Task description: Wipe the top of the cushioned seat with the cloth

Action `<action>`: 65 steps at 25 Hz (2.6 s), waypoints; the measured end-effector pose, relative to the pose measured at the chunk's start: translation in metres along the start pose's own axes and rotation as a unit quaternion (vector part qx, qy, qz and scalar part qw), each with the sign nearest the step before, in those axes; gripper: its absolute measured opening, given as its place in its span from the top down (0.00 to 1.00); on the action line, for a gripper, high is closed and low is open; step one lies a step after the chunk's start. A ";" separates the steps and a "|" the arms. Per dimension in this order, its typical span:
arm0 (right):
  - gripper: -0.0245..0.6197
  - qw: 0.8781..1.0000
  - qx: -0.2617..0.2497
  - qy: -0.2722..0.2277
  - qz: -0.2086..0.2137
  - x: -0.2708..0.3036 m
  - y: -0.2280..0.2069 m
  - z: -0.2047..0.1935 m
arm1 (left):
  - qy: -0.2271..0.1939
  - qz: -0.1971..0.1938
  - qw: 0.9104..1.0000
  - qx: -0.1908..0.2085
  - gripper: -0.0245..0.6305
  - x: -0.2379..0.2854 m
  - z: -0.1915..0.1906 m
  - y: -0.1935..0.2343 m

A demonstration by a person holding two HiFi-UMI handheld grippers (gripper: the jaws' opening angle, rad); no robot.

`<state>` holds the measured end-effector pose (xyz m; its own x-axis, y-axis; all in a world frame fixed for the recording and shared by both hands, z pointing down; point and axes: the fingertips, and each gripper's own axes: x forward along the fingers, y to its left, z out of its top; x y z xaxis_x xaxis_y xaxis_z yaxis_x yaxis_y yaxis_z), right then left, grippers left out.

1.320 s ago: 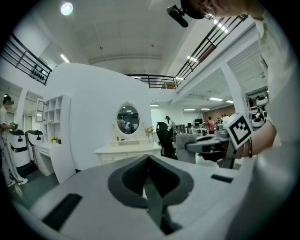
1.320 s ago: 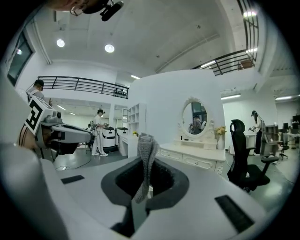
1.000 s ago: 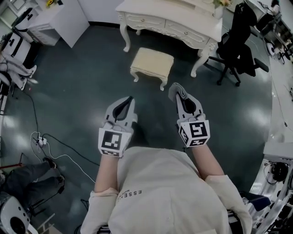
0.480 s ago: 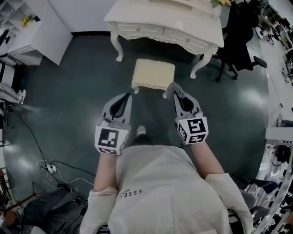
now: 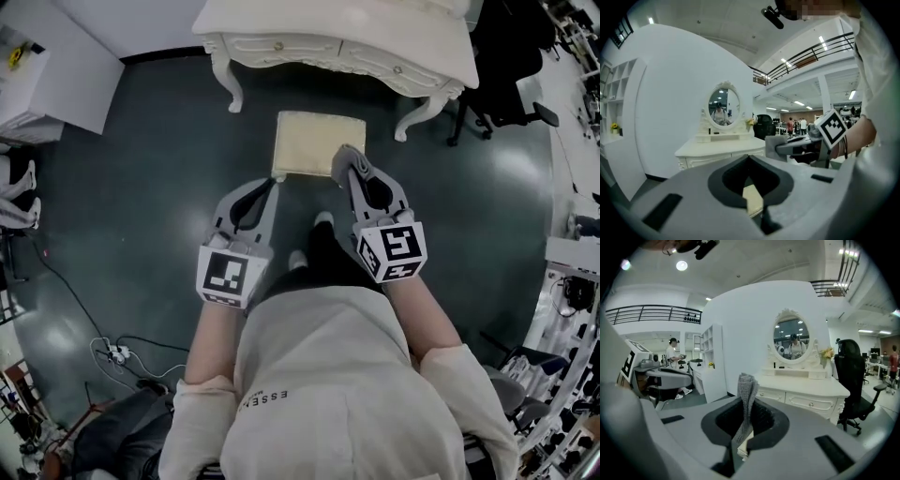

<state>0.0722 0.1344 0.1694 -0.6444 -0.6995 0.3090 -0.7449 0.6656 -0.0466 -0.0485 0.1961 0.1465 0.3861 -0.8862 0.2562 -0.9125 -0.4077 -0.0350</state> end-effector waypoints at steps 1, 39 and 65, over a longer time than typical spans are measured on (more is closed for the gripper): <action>0.92 1.000 0.003 0.006 0.004 0.013 -0.003 -0.003 | -0.003 -0.002 1.000 -0.008 0.96 0.010 -0.003 0.007; 0.92 0.950 0.107 0.274 0.102 0.427 -0.084 -0.334 | 0.069 0.046 0.989 -0.121 0.96 0.288 -0.306 0.187; 0.92 0.925 0.068 0.363 0.094 0.452 -0.096 -0.400 | 0.085 0.010 0.987 -0.138 0.96 0.324 -0.352 0.186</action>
<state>-0.0781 -0.1413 0.6938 -0.5162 -0.1825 0.8368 -0.6779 0.6841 -0.2690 -0.1412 -0.0893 0.5631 0.3616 -0.8336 0.4177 -0.9306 -0.2952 0.2165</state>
